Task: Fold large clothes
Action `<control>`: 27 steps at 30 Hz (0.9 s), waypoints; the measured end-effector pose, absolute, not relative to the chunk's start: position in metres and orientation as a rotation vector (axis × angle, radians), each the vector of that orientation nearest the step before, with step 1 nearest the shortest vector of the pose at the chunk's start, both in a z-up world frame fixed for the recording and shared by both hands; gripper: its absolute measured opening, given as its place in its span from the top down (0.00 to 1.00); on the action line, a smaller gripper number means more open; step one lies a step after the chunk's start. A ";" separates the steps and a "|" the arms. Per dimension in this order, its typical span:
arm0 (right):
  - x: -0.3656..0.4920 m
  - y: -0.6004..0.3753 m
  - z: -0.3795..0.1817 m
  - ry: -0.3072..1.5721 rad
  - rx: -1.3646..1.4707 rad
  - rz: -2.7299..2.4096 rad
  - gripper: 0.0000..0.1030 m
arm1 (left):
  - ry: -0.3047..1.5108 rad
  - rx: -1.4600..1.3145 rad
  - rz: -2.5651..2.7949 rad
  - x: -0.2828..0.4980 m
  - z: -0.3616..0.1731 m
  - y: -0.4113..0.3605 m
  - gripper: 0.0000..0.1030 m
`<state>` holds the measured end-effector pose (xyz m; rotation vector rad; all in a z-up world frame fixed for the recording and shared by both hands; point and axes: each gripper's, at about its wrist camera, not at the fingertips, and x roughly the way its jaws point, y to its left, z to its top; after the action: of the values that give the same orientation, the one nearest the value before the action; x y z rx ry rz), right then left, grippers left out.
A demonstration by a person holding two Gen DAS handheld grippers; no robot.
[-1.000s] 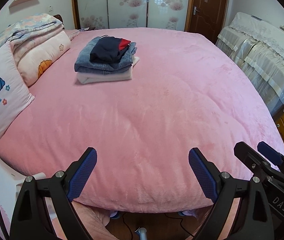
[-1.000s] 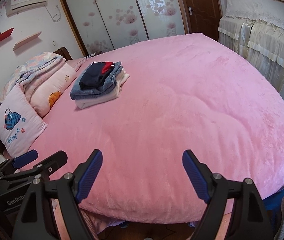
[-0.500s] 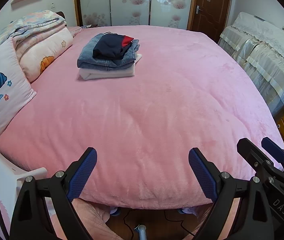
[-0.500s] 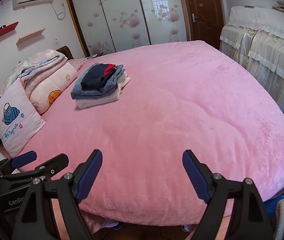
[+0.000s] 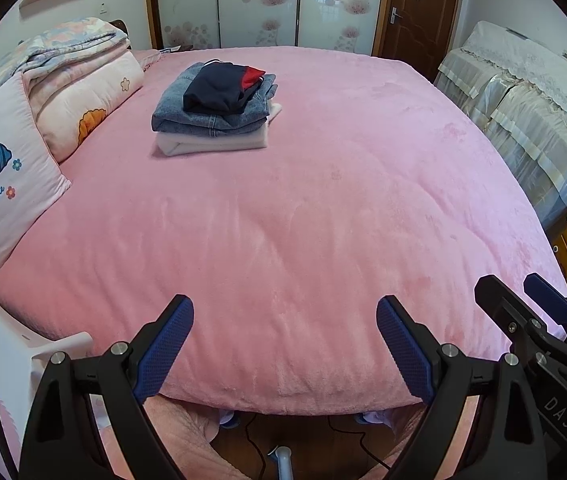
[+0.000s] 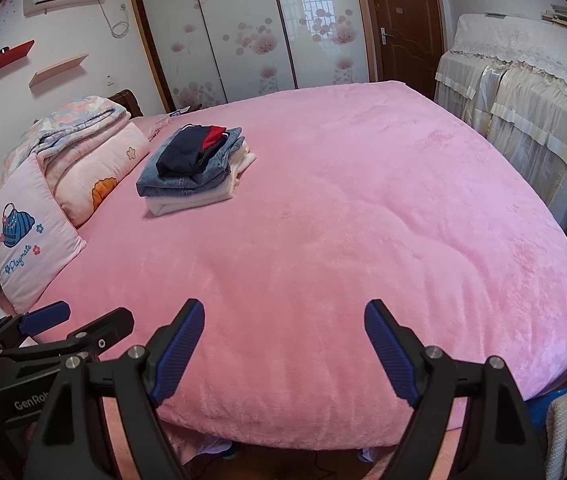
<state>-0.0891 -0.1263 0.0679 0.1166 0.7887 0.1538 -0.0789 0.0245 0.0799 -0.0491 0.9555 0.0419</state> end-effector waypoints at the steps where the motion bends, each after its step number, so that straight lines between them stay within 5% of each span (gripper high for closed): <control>1: -0.089 -0.127 0.068 0.790 0.115 0.153 0.20 | 0.955 -0.049 0.040 -0.079 0.080 0.025 0.11; 27: -0.089 -0.127 0.067 0.793 0.111 0.147 0.20 | 0.964 -0.037 0.034 -0.077 0.078 0.022 0.11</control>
<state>-0.0894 -0.1266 0.0671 0.1113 0.7926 0.1469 -0.0767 0.0222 0.0782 -0.0373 0.9637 0.0343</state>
